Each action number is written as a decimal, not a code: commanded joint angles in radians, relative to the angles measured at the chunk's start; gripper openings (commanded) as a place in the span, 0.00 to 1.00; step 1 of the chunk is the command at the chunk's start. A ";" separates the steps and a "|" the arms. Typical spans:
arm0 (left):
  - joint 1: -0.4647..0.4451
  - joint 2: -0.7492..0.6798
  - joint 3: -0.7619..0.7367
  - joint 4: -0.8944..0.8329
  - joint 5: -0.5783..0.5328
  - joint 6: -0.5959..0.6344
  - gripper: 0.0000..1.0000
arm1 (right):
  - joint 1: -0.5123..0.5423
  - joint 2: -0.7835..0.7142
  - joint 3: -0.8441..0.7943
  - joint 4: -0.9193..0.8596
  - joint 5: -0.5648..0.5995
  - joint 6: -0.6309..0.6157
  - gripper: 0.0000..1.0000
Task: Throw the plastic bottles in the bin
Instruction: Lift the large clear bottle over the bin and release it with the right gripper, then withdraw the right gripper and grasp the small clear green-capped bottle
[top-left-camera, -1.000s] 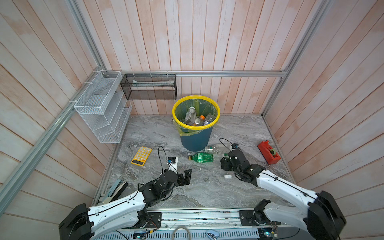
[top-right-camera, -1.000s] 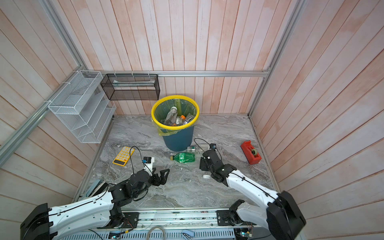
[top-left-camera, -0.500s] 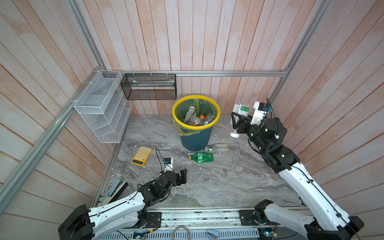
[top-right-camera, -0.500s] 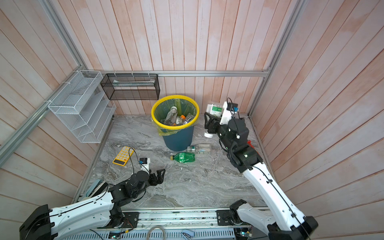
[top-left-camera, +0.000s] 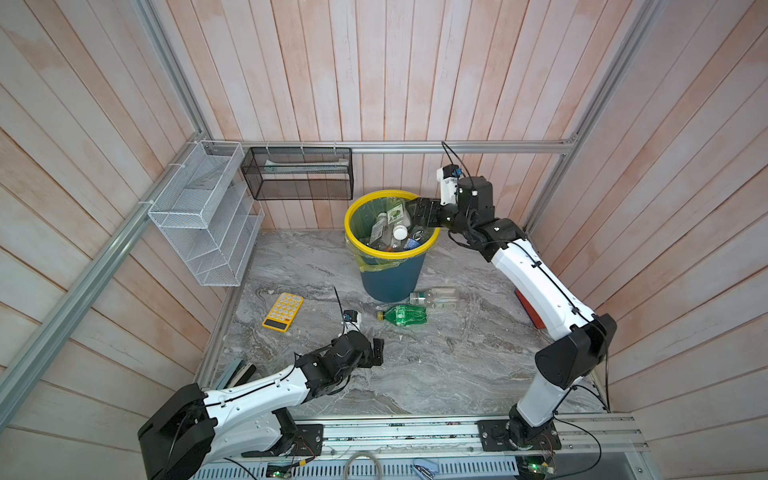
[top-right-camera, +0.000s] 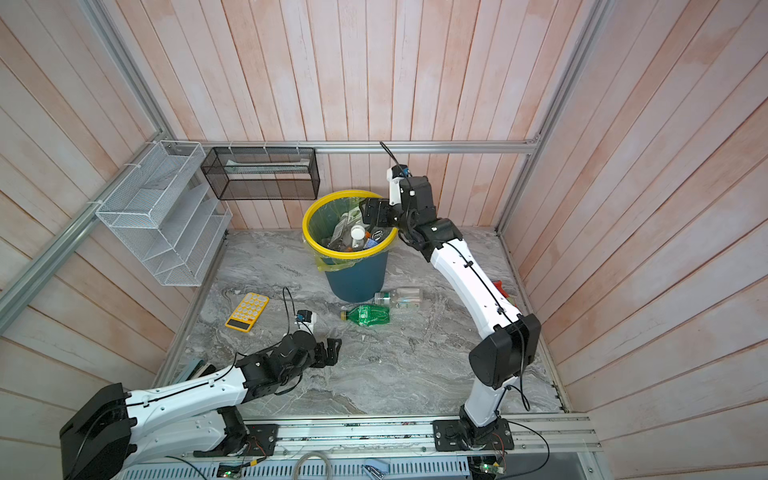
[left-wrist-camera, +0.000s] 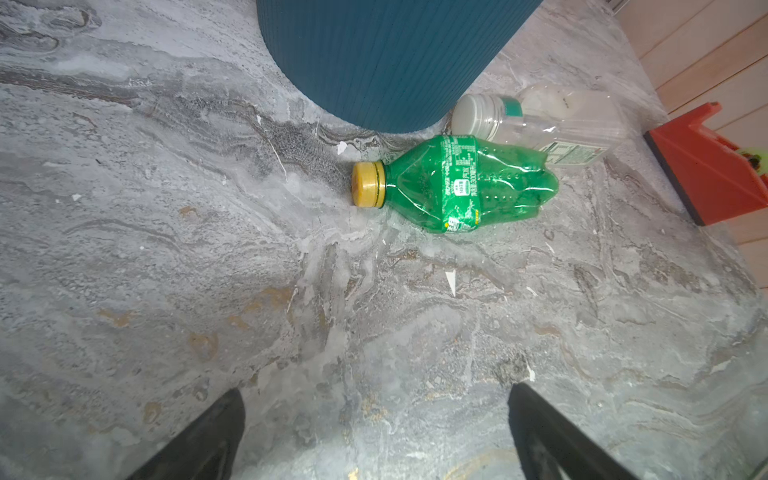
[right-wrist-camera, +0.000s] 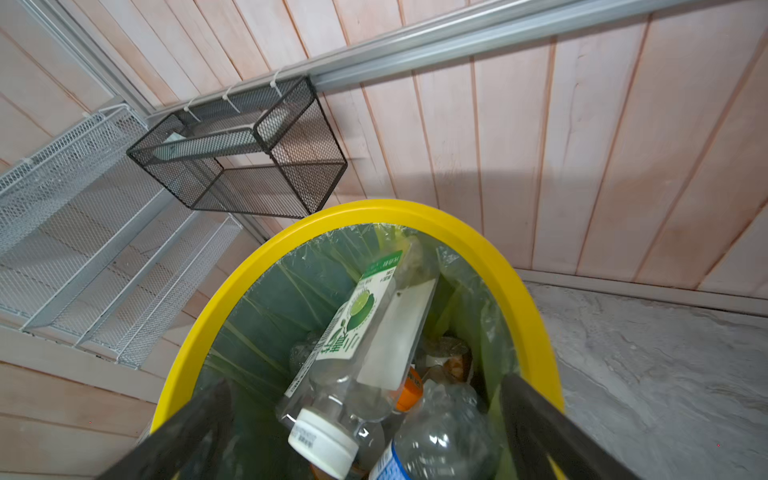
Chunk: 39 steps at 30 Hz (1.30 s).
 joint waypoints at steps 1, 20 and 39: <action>0.003 -0.043 -0.011 -0.008 -0.006 0.010 1.00 | -0.032 -0.160 -0.080 0.015 0.078 -0.036 1.00; 0.003 -0.059 -0.038 0.005 -0.010 0.039 1.00 | -0.233 -0.429 -1.071 0.362 0.011 -0.092 0.99; 0.003 -0.038 -0.081 0.073 0.036 0.018 1.00 | -0.229 -0.123 -0.907 0.292 -0.236 -0.604 0.97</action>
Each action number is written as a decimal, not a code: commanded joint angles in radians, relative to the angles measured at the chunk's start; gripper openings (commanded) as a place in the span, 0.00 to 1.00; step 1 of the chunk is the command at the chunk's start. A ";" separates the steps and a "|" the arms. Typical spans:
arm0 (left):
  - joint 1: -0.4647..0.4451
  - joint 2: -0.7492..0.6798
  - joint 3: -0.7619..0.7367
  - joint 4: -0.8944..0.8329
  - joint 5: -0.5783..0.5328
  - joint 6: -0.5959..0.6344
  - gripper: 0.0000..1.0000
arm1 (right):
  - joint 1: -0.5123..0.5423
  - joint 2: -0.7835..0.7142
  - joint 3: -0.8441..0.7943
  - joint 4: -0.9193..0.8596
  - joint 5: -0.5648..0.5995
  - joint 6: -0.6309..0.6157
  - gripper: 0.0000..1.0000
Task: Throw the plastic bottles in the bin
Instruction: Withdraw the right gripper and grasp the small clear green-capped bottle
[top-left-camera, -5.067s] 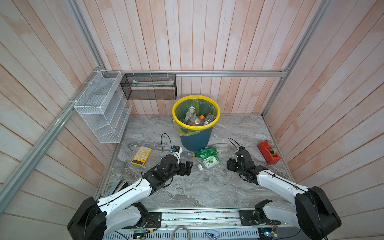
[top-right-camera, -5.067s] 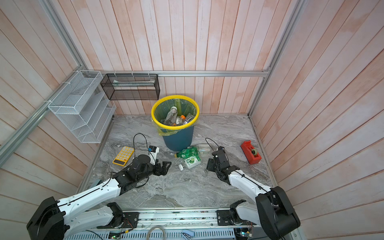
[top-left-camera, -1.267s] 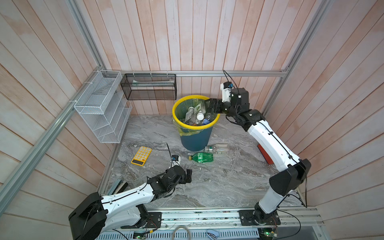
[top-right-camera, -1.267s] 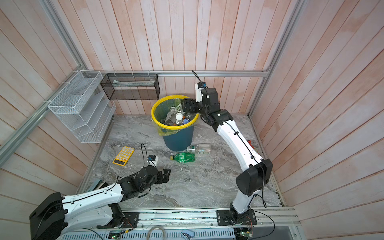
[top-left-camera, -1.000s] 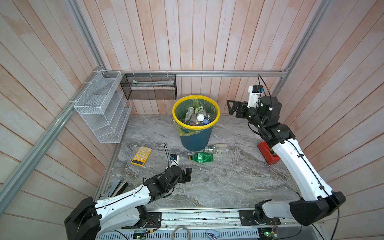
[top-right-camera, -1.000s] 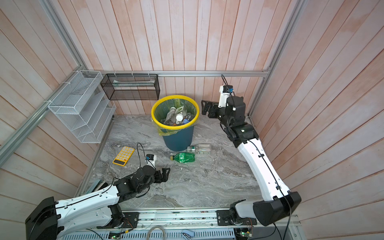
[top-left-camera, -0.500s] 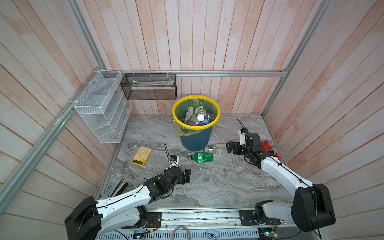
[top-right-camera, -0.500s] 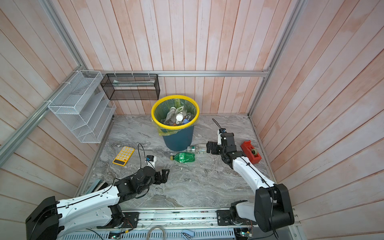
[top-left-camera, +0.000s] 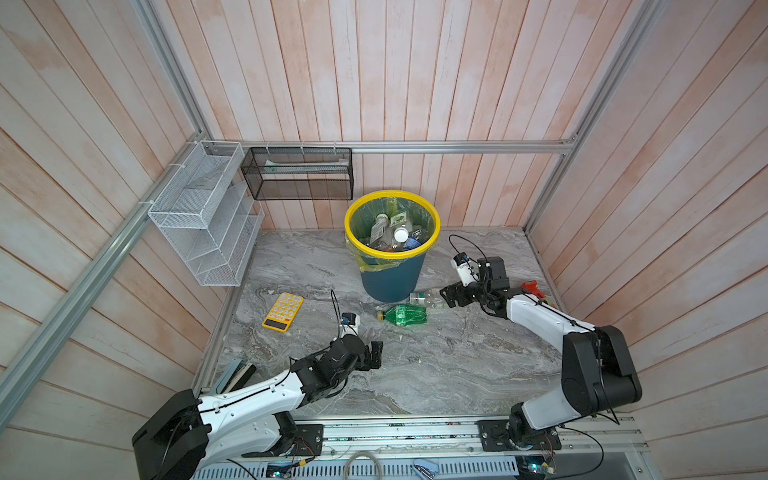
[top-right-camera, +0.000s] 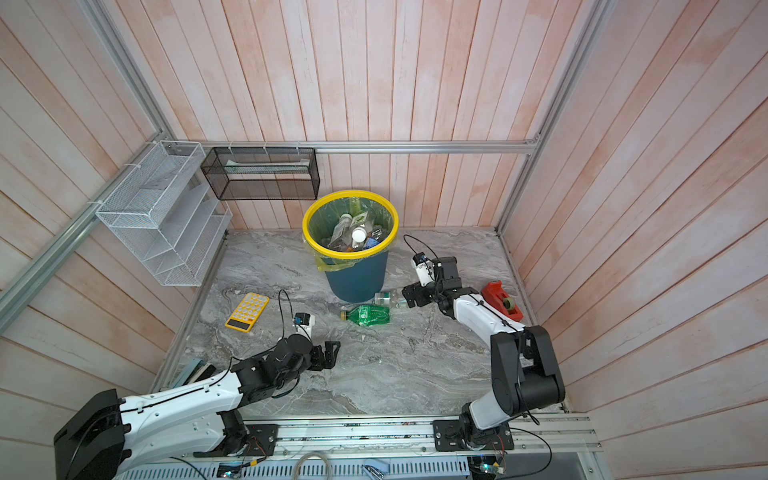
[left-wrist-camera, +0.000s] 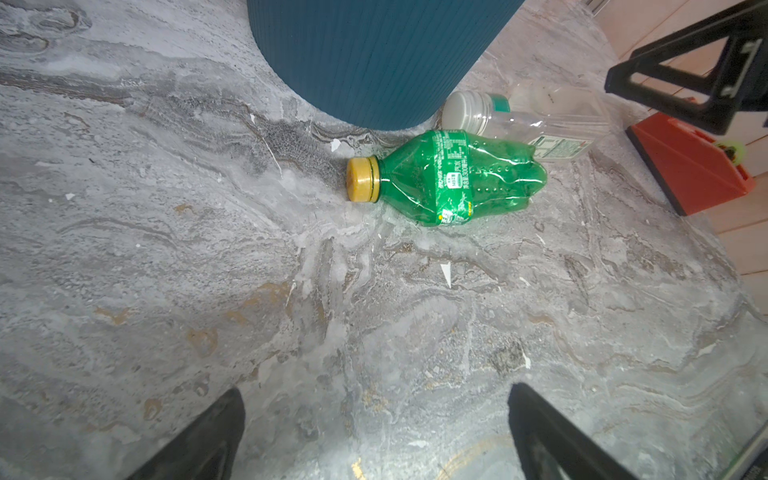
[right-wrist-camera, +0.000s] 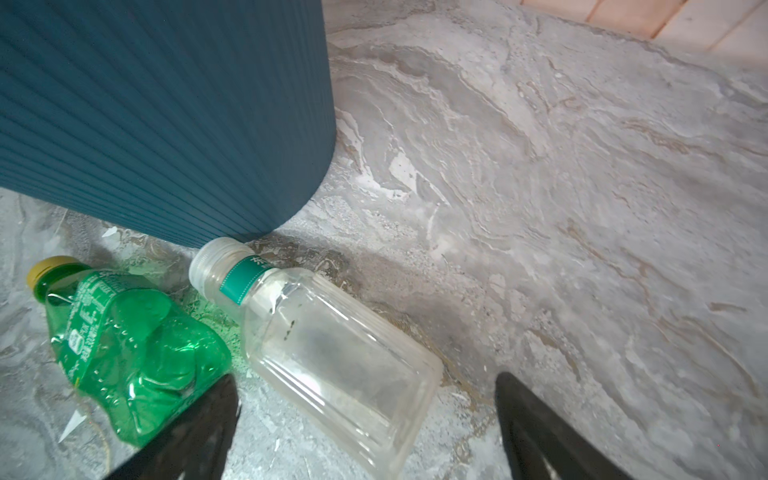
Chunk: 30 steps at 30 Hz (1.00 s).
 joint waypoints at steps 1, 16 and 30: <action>0.002 -0.002 -0.028 0.031 0.018 -0.007 1.00 | 0.001 0.051 0.049 -0.026 -0.092 -0.095 0.97; 0.003 -0.012 -0.053 0.044 0.021 -0.016 1.00 | 0.058 0.130 0.056 -0.132 -0.070 -0.082 0.82; 0.003 -0.011 -0.059 0.044 0.017 -0.028 1.00 | 0.082 0.015 -0.057 -0.146 0.239 0.181 0.55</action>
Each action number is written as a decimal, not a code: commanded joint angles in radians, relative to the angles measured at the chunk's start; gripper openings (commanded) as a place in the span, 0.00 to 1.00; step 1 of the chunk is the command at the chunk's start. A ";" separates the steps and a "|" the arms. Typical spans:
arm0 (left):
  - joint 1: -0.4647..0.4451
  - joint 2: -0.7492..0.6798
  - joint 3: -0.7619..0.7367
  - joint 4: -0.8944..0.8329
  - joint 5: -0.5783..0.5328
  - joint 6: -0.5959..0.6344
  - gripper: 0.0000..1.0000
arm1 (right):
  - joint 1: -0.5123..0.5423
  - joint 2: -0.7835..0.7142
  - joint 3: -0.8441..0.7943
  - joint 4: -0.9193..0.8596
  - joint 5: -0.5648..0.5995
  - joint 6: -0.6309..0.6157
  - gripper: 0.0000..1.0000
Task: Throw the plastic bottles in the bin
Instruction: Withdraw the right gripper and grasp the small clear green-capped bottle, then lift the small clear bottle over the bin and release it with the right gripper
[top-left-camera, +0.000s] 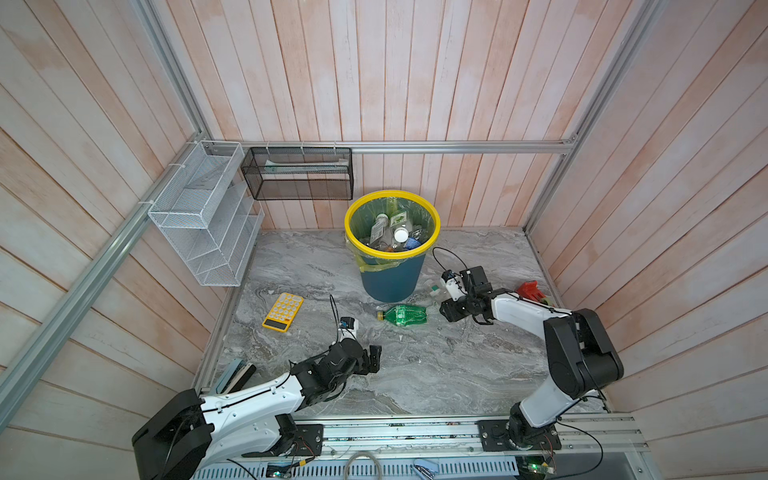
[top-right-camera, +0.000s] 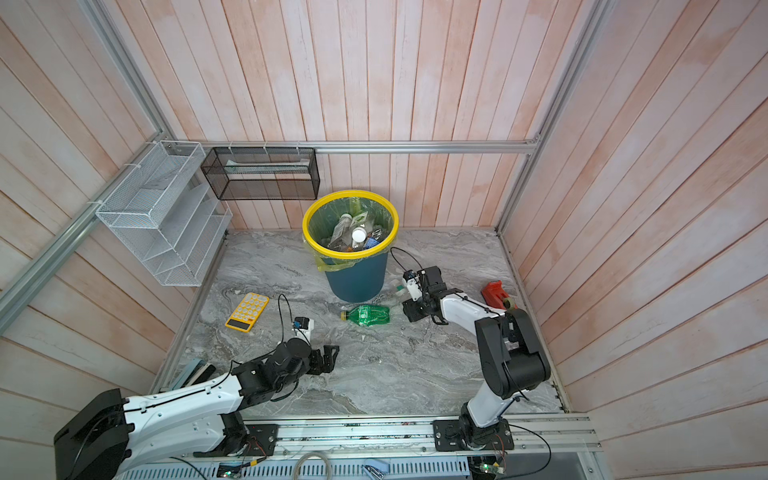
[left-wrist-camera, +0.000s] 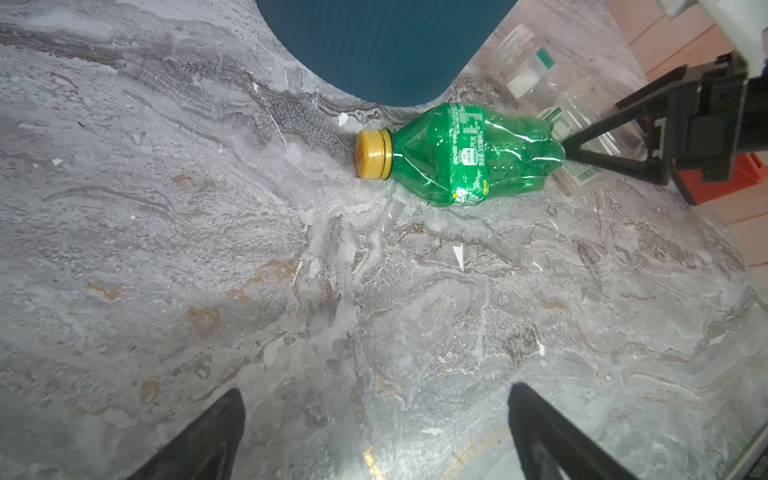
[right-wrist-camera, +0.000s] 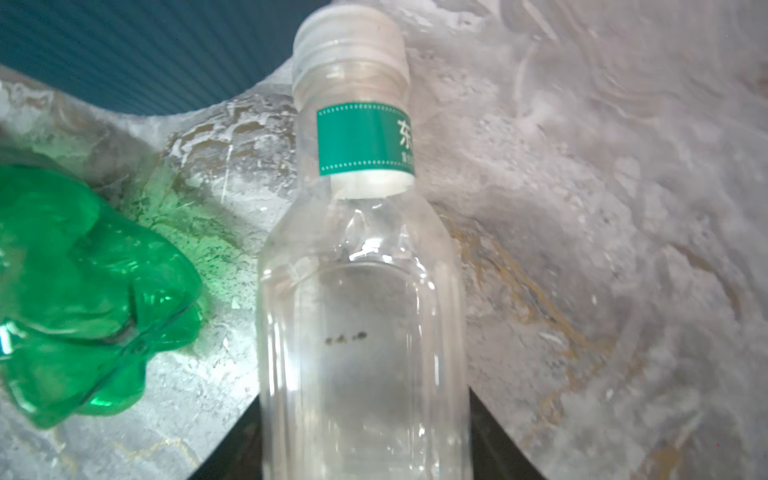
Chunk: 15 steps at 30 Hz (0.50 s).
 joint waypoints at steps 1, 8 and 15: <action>0.003 -0.010 -0.013 0.010 0.006 -0.012 1.00 | 0.001 -0.080 -0.038 -0.014 0.105 0.131 0.55; 0.003 0.016 -0.003 0.024 0.009 -0.002 1.00 | 0.007 -0.151 -0.072 -0.054 0.090 0.218 0.77; 0.003 0.034 0.009 0.022 0.020 0.000 1.00 | 0.009 -0.086 -0.009 -0.107 0.146 0.208 0.87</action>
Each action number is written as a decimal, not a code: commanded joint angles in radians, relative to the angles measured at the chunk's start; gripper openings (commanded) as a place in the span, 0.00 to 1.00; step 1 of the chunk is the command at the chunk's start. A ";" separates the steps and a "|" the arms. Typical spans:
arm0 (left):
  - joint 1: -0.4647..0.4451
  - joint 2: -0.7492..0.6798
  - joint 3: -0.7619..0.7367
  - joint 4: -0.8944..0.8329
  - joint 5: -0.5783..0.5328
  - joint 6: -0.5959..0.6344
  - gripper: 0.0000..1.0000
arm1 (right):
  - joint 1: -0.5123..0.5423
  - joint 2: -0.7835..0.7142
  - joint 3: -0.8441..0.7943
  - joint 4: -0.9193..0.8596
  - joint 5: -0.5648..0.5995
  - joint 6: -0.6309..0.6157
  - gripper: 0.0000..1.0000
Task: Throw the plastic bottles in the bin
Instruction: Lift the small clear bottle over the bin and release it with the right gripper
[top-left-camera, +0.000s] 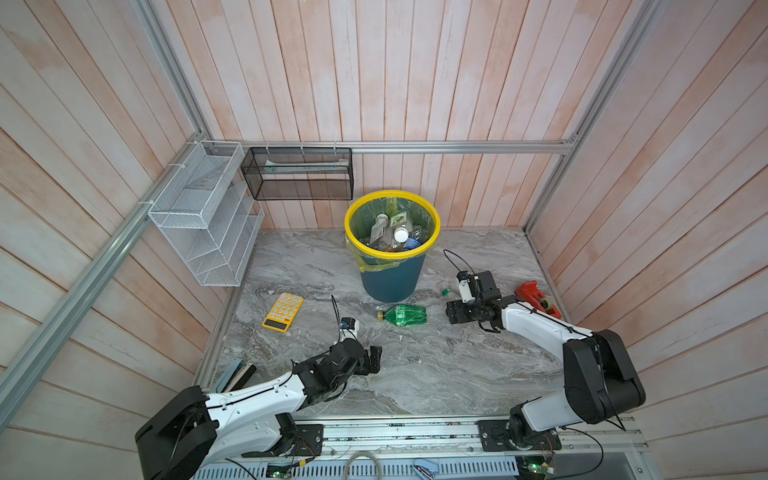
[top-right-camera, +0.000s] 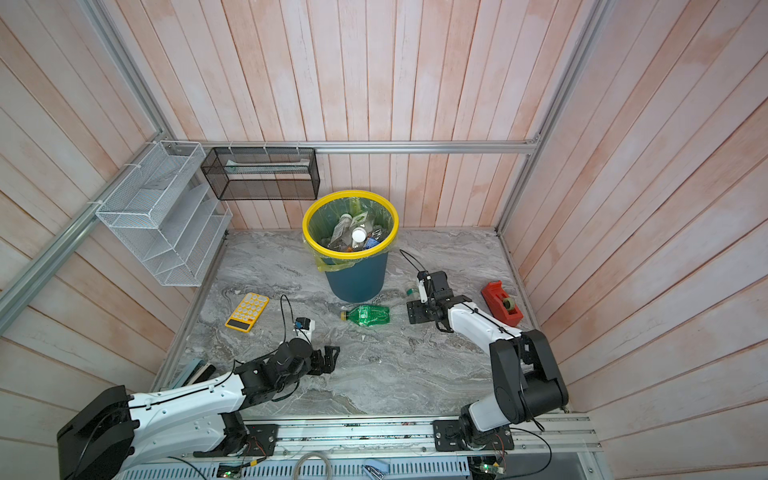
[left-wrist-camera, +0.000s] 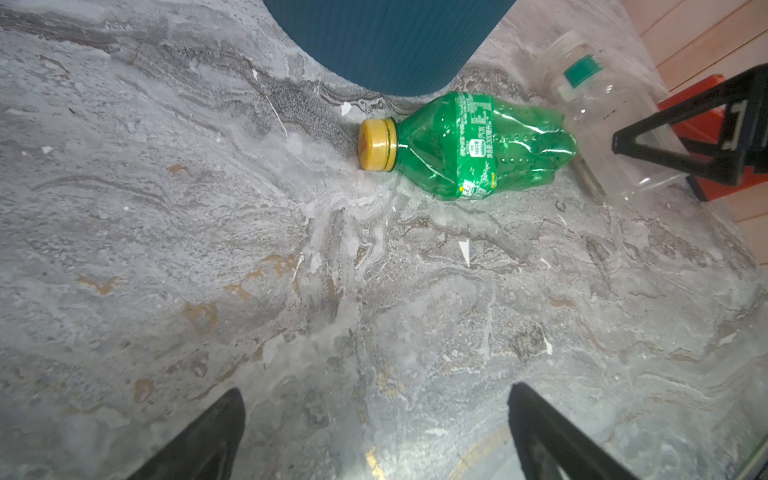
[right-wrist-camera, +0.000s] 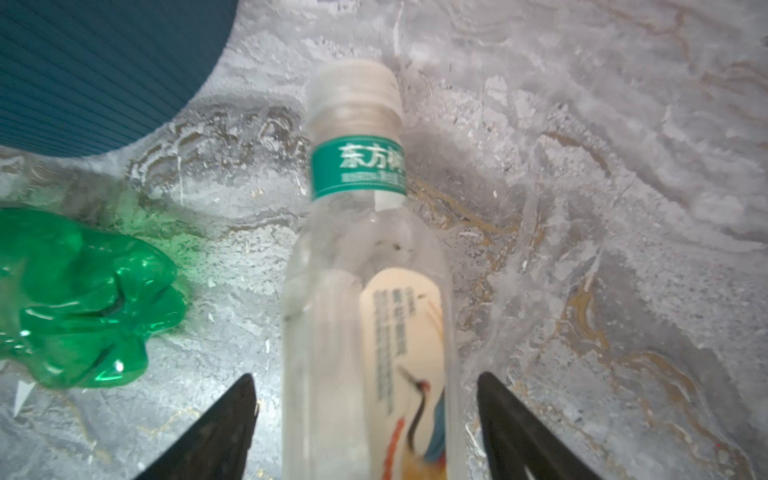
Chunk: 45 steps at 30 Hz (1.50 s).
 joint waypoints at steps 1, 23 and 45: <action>0.003 0.003 0.008 0.012 0.013 0.003 1.00 | 0.004 0.031 0.051 -0.046 0.044 0.009 0.88; 0.003 0.001 -0.004 0.015 0.006 -0.001 1.00 | 0.033 0.140 0.118 -0.094 0.130 -0.073 0.53; 0.003 -0.096 -0.020 -0.017 -0.040 0.020 1.00 | -0.061 -0.301 0.397 0.278 -0.379 0.379 0.50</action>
